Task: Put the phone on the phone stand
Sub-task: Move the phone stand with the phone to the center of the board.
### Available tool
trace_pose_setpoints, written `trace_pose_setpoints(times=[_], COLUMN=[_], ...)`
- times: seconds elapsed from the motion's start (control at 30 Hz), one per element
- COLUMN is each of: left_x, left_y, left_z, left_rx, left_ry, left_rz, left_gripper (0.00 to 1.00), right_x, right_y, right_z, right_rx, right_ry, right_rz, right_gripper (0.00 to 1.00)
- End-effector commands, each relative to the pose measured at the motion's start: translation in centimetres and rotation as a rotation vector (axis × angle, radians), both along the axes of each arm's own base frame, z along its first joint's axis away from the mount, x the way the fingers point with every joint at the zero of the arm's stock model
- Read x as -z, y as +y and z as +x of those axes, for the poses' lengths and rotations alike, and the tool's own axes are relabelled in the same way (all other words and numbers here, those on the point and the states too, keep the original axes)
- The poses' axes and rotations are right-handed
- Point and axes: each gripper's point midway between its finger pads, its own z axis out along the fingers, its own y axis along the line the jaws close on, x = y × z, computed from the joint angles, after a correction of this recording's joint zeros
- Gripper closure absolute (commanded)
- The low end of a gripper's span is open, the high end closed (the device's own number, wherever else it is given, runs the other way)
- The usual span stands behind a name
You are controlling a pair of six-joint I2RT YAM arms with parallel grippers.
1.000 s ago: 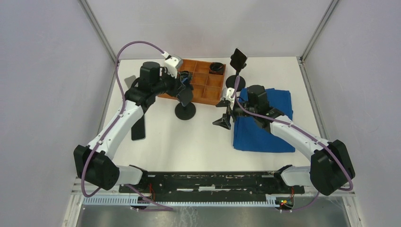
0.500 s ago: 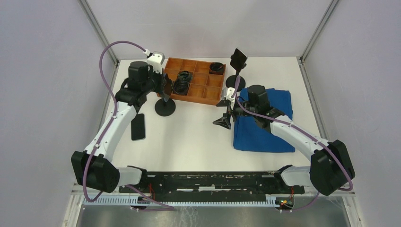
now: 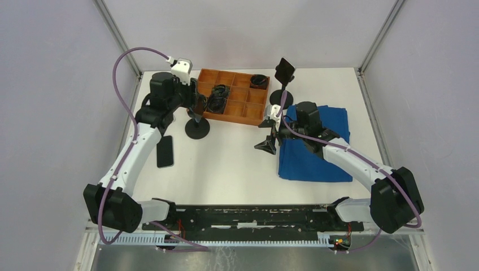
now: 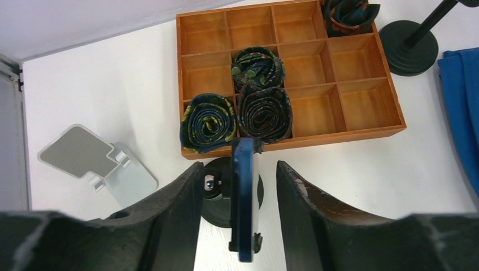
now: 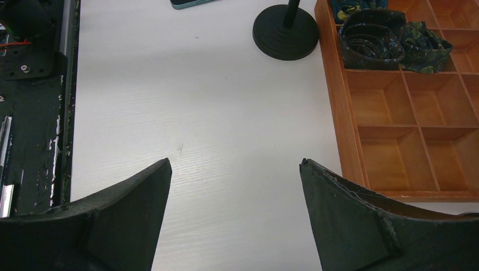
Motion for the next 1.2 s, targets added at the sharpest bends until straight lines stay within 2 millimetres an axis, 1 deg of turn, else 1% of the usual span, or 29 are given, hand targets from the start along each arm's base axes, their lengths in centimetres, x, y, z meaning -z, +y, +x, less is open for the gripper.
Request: trace_pose_setpoints(times=[0.0, 0.17, 0.33, 0.4, 0.53, 0.6, 0.63, 0.7, 0.77, 0.87, 1.03, 1.07, 1.17], left_x=[-3.7, -5.0, -6.3, -6.8, -7.7, -8.1, -8.8, -9.1, -9.6, -9.6, -8.9, -8.9, -8.3], left_y=[0.9, 2.0, 2.5, 3.1, 5.0, 6.2, 6.7, 7.8, 8.7, 9.4, 10.2, 10.4, 11.3], left_z=[-0.1, -0.7, -1.3, -1.6, -2.1, -2.7, -3.1, -3.7, -4.2, -4.5, -4.1, -4.0, -3.7], left_rx=[-0.049, -0.095, -0.107, -0.13, -0.214, -0.264, -0.285, -0.337, -0.375, -0.407, -0.446, -0.461, -0.501], left_ry=[-0.114, -0.177, -0.238, -0.259, -0.306, -0.34, -0.369, -0.402, -0.433, -0.446, -0.429, -0.427, -0.415], left_rz=[-0.04, -0.049, -0.067, -0.071, -0.078, -0.08, -0.083, -0.083, -0.086, -0.084, -0.071, -0.093, -0.096], left_gripper=[0.37, 0.23, 0.18, 0.16, 0.12, 0.07, 0.05, 0.01, 0.0, 0.0, 0.0, 0.0, 0.0], right_x=[-0.7, -0.7, -0.7, -0.7, -0.5, -0.5, -0.5, -0.4, -0.4, -0.4, -0.3, -0.3, -0.4], right_y=[0.2, 0.2, 0.1, 0.1, 0.1, 0.1, 0.1, 0.0, 0.1, 0.1, 0.1, 0.1, 0.1], right_z=[0.1, 0.1, 0.1, 0.1, 0.2, 0.2, 0.1, 0.2, 0.1, 0.1, 0.2, 0.2, 0.1], right_rx=[-0.014, -0.015, -0.013, -0.014, -0.013, -0.014, -0.015, -0.014, -0.015, -0.016, -0.015, -0.015, -0.016], right_ry=[-0.02, -0.019, -0.019, -0.019, -0.018, -0.018, -0.016, -0.016, -0.015, -0.016, -0.015, -0.015, -0.019], right_rz=[0.027, 0.026, 0.026, 0.026, 0.023, 0.022, 0.022, 0.021, 0.021, 0.02, 0.019, 0.019, 0.019], right_gripper=[0.1, 0.1, 0.1, 0.1, 0.09, 0.1, 0.1, 0.1, 0.09, 0.1, 0.09, 0.1, 0.1])
